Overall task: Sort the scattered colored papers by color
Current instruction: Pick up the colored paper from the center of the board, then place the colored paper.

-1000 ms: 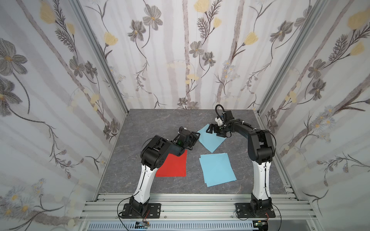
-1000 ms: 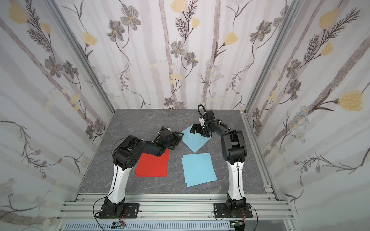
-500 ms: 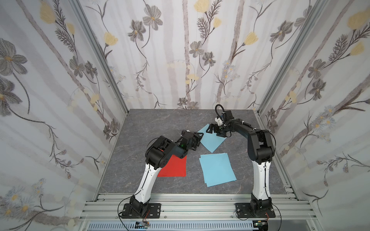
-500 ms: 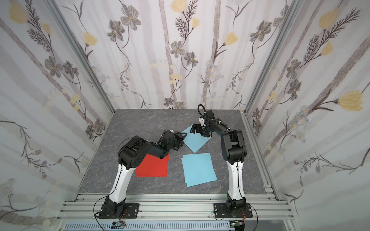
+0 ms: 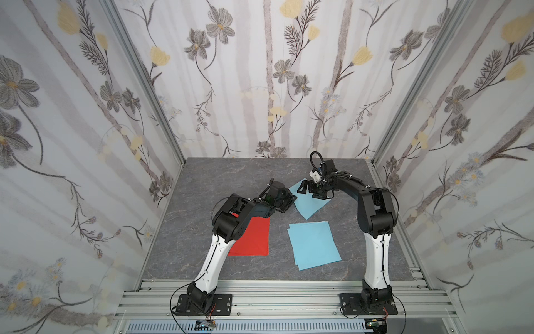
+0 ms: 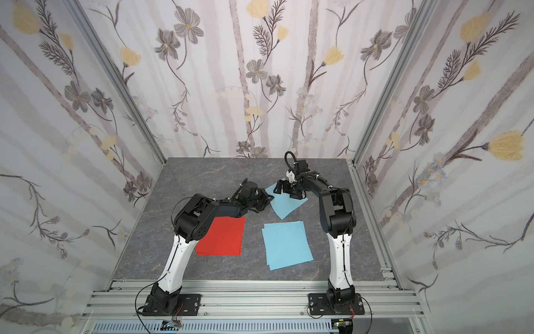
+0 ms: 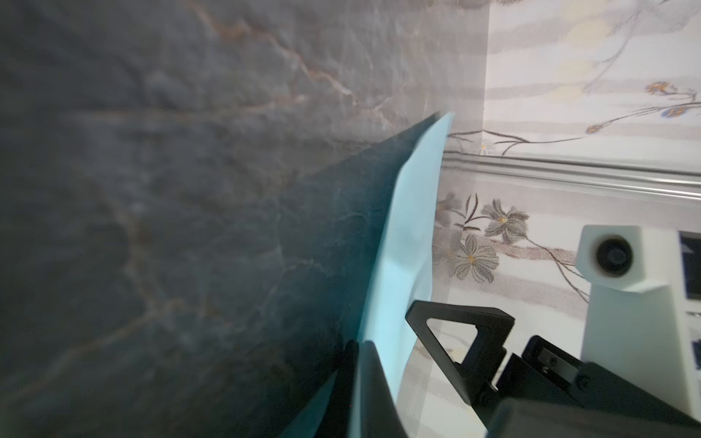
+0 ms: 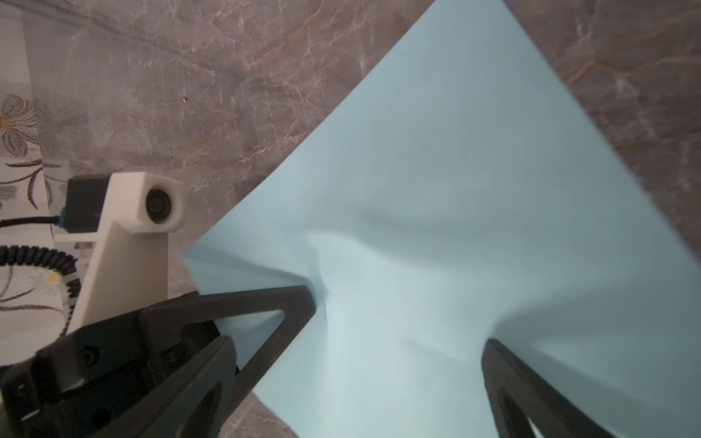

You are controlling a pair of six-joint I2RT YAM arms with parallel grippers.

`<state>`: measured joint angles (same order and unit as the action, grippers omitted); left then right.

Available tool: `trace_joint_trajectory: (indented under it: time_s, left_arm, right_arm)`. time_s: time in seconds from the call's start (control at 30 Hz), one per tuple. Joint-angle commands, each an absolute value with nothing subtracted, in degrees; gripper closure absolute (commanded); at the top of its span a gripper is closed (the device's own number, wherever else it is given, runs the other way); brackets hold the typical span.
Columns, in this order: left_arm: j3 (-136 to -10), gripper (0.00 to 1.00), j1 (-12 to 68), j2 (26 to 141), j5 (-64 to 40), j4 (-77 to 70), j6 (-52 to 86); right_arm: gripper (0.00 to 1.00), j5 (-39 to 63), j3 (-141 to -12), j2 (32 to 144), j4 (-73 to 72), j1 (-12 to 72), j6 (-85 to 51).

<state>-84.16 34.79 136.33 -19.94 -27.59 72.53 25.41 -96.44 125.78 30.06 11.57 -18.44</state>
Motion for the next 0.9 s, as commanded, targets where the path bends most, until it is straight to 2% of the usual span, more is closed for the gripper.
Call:
trace_joint_trajectory:
  time_s: [0.0, 0.33, 0.6, 0.87]
  left_arm:
    - [-86.3, 1.0, 34.5, 136.6, -21.8, -20.8, 68.0]
    - [-92.9, 1.0, 33.8, 131.6, -34.6, -17.9, 61.4]
    - [-90.1, 1.0, 34.9, 129.9, -52.3, -40.5, 77.0]
    - [-83.7, 1.0, 37.6, 124.3, -54.3, -55.7, 88.9]
  right_arm:
    - [0.0, 26.2, -99.1, 122.8, 32.6, 11.4, -18.2]
    - [0.0, 18.6, -103.7, 110.4, 41.5, 8.9, -12.8]
    - [0.0, 15.7, -90.6, 97.3, 43.0, 4.5, -12.6]
    - [0.0, 16.4, -82.5, 93.1, 42.1, 3.9, -14.0]
